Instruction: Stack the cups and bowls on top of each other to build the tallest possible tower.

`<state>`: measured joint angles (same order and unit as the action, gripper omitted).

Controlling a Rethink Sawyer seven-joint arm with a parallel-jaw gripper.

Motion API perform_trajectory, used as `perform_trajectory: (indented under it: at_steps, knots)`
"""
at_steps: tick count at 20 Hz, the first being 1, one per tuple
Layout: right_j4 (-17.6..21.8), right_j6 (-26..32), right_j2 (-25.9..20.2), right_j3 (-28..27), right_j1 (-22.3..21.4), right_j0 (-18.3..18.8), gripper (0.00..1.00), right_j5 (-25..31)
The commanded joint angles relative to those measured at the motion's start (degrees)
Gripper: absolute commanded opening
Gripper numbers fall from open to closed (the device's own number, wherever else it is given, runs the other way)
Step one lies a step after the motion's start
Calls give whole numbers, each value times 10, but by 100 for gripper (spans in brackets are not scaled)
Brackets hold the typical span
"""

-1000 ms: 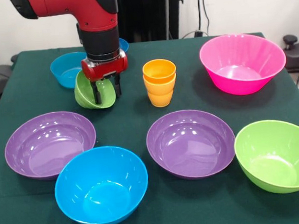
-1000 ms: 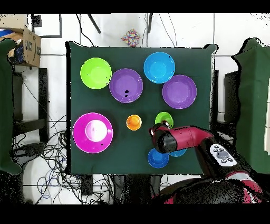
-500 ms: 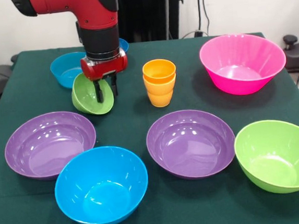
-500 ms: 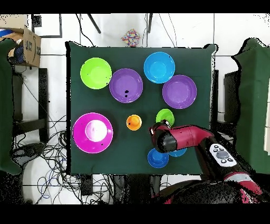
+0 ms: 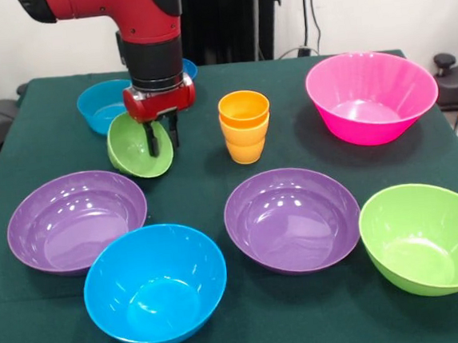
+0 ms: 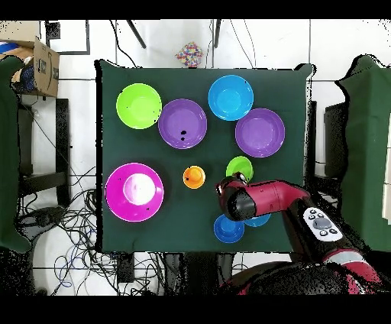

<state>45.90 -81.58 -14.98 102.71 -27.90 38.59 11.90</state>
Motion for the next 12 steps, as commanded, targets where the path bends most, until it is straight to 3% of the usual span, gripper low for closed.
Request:
perform_trajectory:
  at_steps: [1, 12]
  knots:
    - [19, -13, -31, -46, -6, -19, 0, 2]
    - [10, 0, -51, -37, -36, -12, 0, 20]
